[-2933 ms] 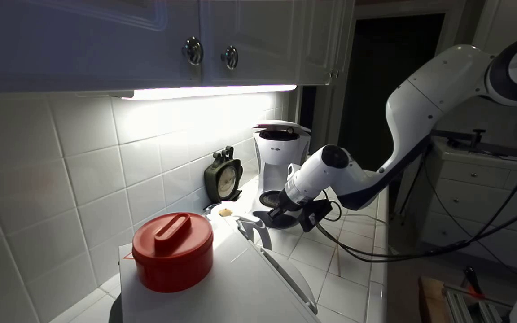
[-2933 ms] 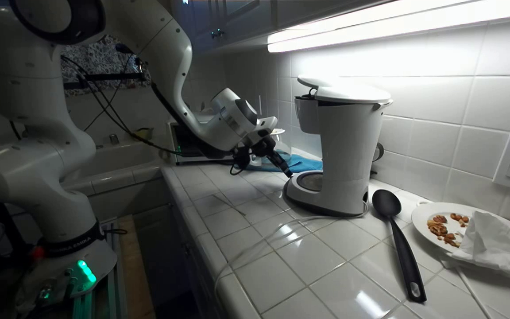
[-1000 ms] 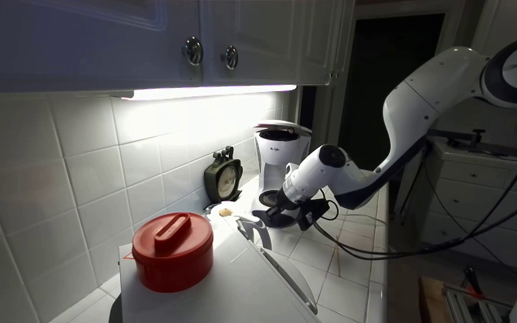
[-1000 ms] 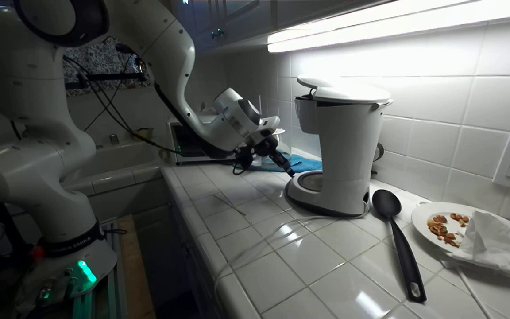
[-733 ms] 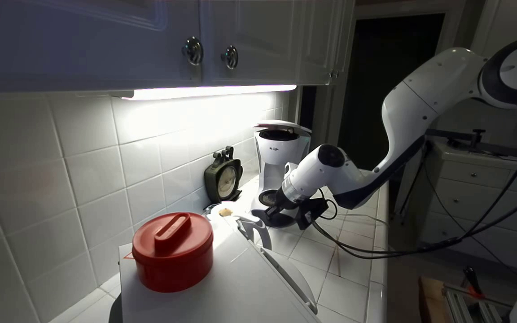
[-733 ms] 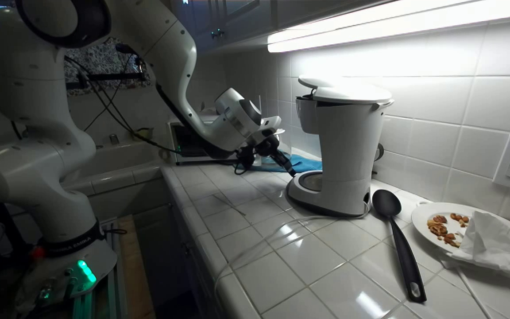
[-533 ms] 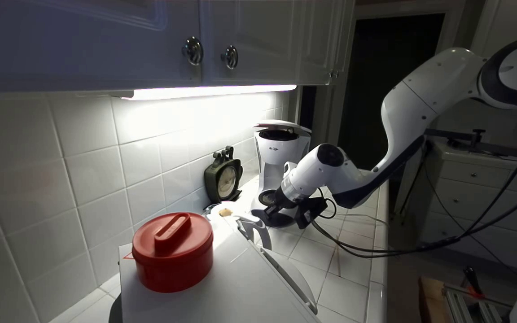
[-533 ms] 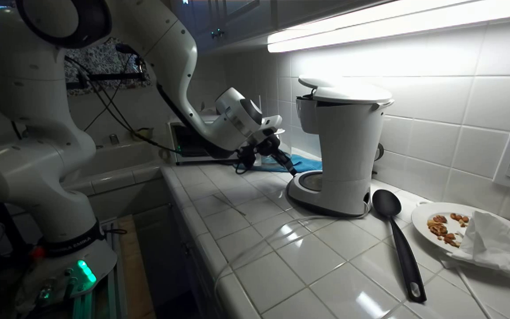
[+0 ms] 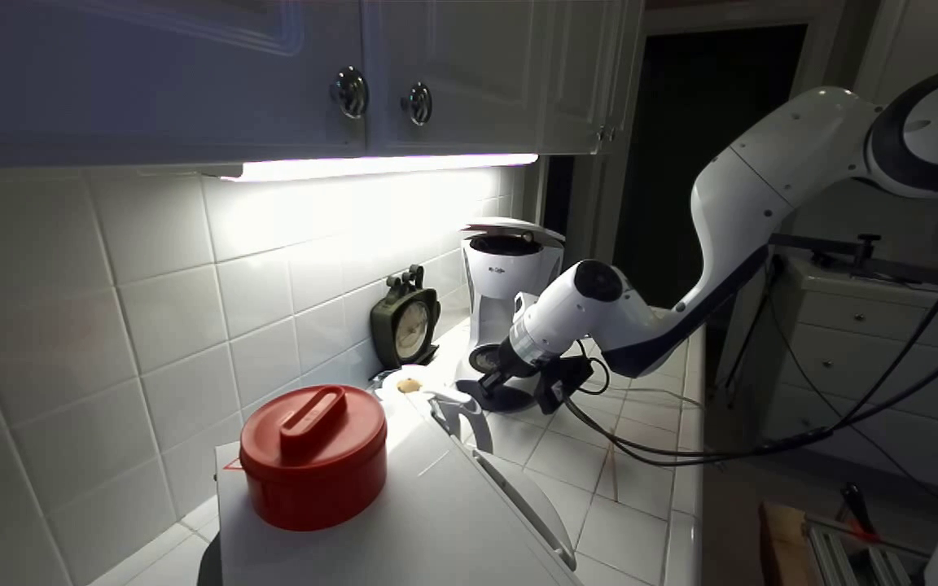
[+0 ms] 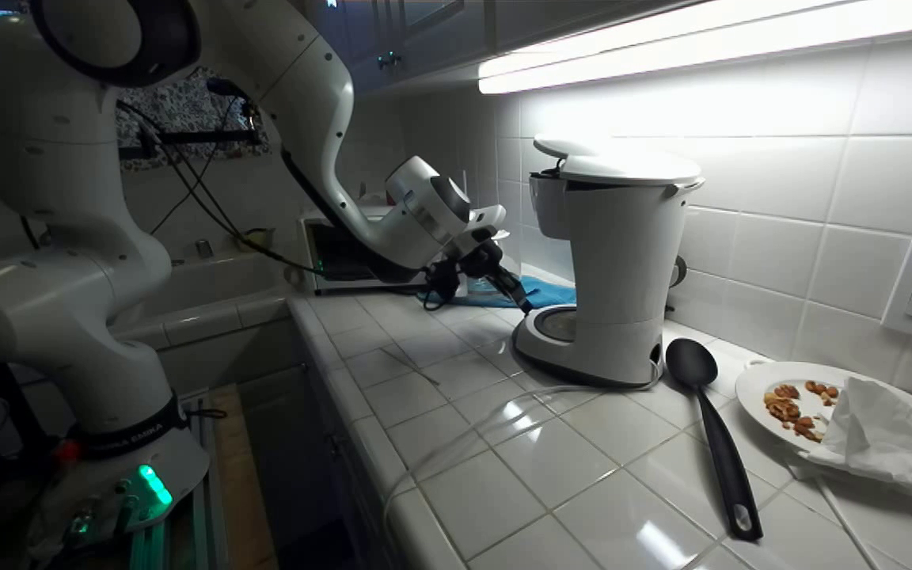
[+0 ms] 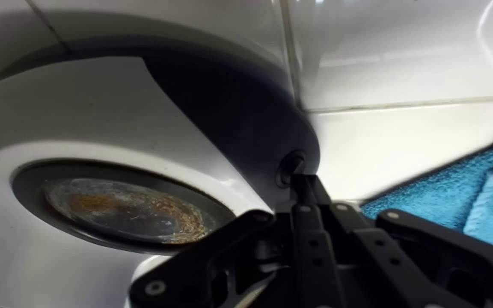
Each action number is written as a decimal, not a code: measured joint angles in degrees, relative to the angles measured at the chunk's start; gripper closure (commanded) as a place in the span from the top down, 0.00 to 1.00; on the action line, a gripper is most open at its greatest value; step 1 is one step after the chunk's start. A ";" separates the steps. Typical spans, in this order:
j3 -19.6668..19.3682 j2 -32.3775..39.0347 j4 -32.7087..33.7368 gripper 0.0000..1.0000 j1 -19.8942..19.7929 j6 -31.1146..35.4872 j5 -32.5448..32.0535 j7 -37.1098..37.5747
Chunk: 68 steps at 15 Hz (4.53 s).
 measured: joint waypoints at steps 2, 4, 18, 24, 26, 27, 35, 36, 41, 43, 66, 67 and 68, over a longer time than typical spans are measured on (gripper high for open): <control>0.04 0.11 0.00 0.02 0.02 0.00 0.00 -0.24; 0.08 0.28 0.00 0.03 0.03 0.00 0.00 -0.53; 0.15 0.50 -0.08 0.02 0.12 -0.11 0.20 -1.88; 0.33 -0.31 -0.73 0.02 0.11 -0.11 0.79 -2.65; 0.38 -0.48 -0.94 0.02 0.11 -0.11 0.82 -2.93; 0.38 -0.48 -0.95 0.02 0.10 -0.14 0.82 -3.05; 0.33 -0.51 -0.96 0.02 -0.11 -0.19 0.82 -3.13; 0.33 -0.51 -0.97 0.02 -0.11 -0.19 0.82 -3.13; 0.33 -0.78 -1.36 0.02 -0.28 -0.19 0.90 -3.17; 0.33 -1.20 -1.91 0.02 -0.45 -0.19 0.99 -3.17; -0.07 -3.53 -6.26 0.02 -2.80 -0.19 2.54 -3.16; -0.07 -3.81 -6.36 0.02 -2.83 -0.19 2.56 -3.15; -0.07 -4.17 -6.44 0.02 -2.87 -0.19 2.56 -3.15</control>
